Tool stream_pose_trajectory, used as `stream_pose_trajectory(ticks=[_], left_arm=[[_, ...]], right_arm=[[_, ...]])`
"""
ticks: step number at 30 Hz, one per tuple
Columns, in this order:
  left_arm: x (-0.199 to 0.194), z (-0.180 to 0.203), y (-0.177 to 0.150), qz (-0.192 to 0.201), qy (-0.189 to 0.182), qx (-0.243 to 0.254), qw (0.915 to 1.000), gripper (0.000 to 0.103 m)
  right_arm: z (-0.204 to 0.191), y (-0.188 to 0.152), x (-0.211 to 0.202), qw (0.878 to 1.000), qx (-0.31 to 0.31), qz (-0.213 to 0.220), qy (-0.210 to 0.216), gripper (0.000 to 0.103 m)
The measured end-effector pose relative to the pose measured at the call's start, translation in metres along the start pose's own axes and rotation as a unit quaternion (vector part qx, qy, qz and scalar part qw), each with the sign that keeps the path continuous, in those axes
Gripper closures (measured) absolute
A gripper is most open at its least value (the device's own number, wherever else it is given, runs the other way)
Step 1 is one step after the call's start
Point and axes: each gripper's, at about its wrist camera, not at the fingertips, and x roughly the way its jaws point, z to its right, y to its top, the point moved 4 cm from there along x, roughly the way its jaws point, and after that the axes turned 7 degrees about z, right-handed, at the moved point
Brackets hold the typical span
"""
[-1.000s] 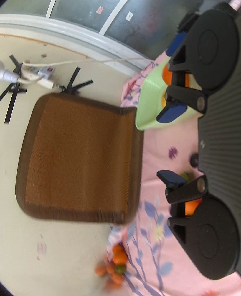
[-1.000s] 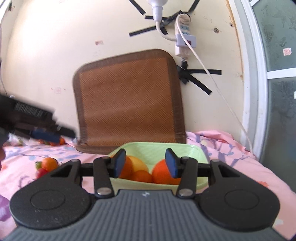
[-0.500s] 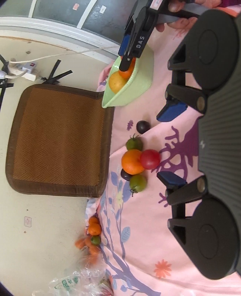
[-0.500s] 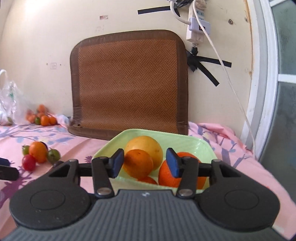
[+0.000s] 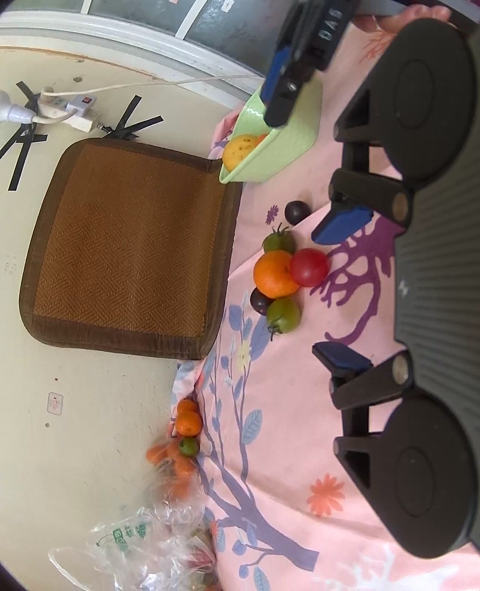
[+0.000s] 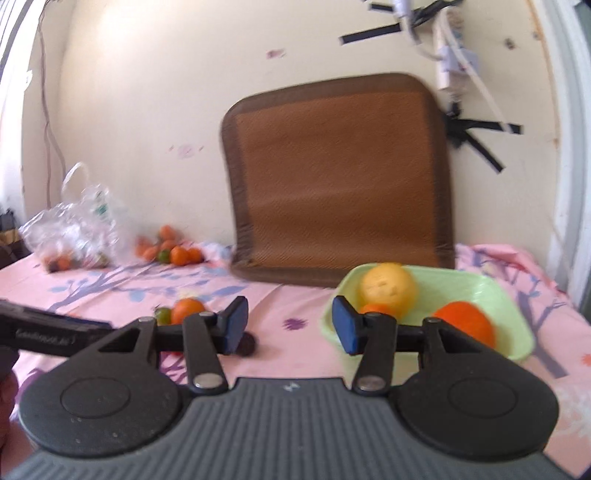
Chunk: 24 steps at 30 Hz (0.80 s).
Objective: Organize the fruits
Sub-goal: 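Grasp the red tomato with the left gripper while the right gripper grasps the dark tomato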
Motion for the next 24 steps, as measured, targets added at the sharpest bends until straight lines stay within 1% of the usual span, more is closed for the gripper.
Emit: stream_pose_trajectory(ticks=[1,3,8,10,12,13,14,17,19,20,21,22,23,24], left_arm=[[-0.001,-0.001,0.001,0.001,-0.001,0.001,1.0000,0.044],[0.000,-0.002,0.002,0.000,-0.005,0.002,1.0000,0.044],[0.009,0.006,0.005,-0.012,-0.030,0.014,0.9994,0.044],[0.015,0.009,0.006,-0.017,-0.035,0.015,0.9991,0.044],[0.023,0.009,0.008,-0.024,-0.042,0.005,0.9988,0.045],[0.026,0.009,0.009,-0.027,-0.043,-0.001,0.9987,0.050],[0.030,0.008,0.009,-0.031,-0.045,-0.005,0.9985,0.050],[0.040,0.008,0.008,-0.041,-0.046,-0.018,0.9979,0.050],[0.042,0.008,0.008,-0.044,-0.048,-0.018,0.9977,0.050],[0.042,0.009,0.008,-0.043,-0.048,-0.016,0.9978,0.050],[0.043,0.009,0.007,-0.043,-0.047,-0.014,0.9979,0.050],[0.044,0.010,0.007,-0.044,-0.045,-0.012,0.9979,0.050],[0.044,0.011,0.007,-0.044,-0.044,-0.010,0.9980,0.050],[0.045,0.012,0.007,-0.044,-0.043,-0.008,0.9981,0.050]], right_arm=[[-0.006,-0.001,0.005,1.000,-0.002,-0.009,0.008,0.055],[-0.014,-0.004,0.014,0.999,-0.007,-0.025,0.019,0.062],[-0.035,-0.014,0.044,0.996,-0.059,-0.066,0.022,0.063],[-0.038,-0.019,0.056,0.994,-0.066,-0.089,0.023,0.063],[-0.039,-0.022,0.065,0.992,-0.060,-0.110,0.028,0.063],[-0.038,-0.022,0.068,0.992,-0.053,-0.114,0.030,0.063],[-0.037,-0.022,0.070,0.992,-0.046,-0.115,0.029,0.063],[-0.031,-0.023,0.078,0.991,-0.021,-0.130,0.027,0.063],[-0.028,-0.027,0.084,0.987,0.001,-0.154,0.037,0.062],[-0.027,-0.027,0.084,0.987,0.009,-0.154,0.041,0.063],[-0.026,-0.027,0.084,0.987,0.013,-0.155,0.044,0.068],[-0.027,-0.027,0.082,0.987,0.015,-0.153,0.047,0.077],[-0.028,-0.027,0.080,0.987,0.015,-0.150,0.053,0.077],[-0.028,-0.026,0.076,0.988,0.011,-0.144,0.049,0.077]])
